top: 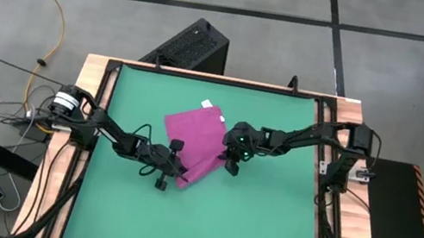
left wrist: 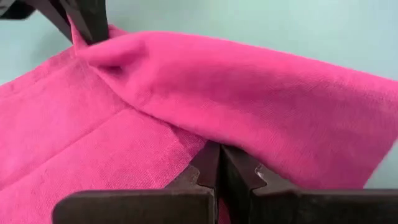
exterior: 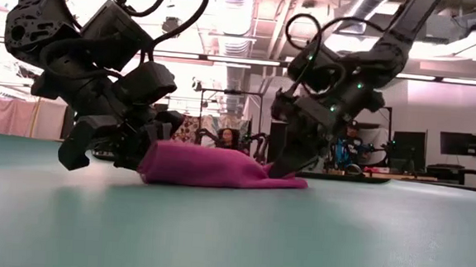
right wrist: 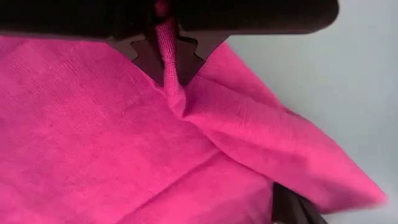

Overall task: Roll towel into tight, uniform cylinder
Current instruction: Roll the pink towel

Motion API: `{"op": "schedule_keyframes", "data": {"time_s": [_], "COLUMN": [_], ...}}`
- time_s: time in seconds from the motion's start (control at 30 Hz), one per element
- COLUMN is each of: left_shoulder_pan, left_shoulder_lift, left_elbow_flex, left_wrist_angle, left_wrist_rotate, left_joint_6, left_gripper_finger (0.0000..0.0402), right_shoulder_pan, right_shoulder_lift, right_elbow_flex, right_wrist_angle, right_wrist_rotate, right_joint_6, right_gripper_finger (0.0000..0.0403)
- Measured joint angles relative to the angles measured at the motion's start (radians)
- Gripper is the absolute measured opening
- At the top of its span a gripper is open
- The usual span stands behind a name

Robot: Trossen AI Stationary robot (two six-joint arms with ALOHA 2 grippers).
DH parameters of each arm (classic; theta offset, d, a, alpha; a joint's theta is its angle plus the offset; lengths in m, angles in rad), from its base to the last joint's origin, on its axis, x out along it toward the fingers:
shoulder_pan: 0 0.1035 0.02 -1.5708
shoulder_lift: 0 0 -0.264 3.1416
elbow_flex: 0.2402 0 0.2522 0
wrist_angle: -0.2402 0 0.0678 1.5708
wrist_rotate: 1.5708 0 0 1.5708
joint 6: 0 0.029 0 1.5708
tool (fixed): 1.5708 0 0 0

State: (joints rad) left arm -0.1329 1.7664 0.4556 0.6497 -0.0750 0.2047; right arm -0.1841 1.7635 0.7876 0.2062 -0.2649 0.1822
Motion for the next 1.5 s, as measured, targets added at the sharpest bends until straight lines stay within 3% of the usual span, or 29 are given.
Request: {"op": "schedule_keyframes", "data": {"time_s": [0.43,1.17,1.5], "left_shoulder_pan": [0.000,0.000,-0.004], "left_shoulder_lift": [0.000,0.002,-0.061], "left_elbow_flex": [0.003,0.007,0.004], "left_wrist_angle": [-0.025,-0.025,-0.108], "left_wrist_rotate": [0.011,0.070,-0.027], "left_joint_6": [0.005,0.012,0.023], "left_gripper_finger": [0.0000,0.0000,0.0000], "right_shoulder_pan": [-0.002,-0.067,-0.051], "right_shoulder_lift": [-0.072,-0.015,0.023], "right_elbow_flex": [0.008,0.007,0.009], "right_wrist_angle": [-0.009,-0.008,-0.008], "right_wrist_rotate": [0.001,0.024,0.028], "right_joint_6": [-0.008,0.011,0.011], "right_gripper_finger": [0.0022,0.0022,0.0024]}}
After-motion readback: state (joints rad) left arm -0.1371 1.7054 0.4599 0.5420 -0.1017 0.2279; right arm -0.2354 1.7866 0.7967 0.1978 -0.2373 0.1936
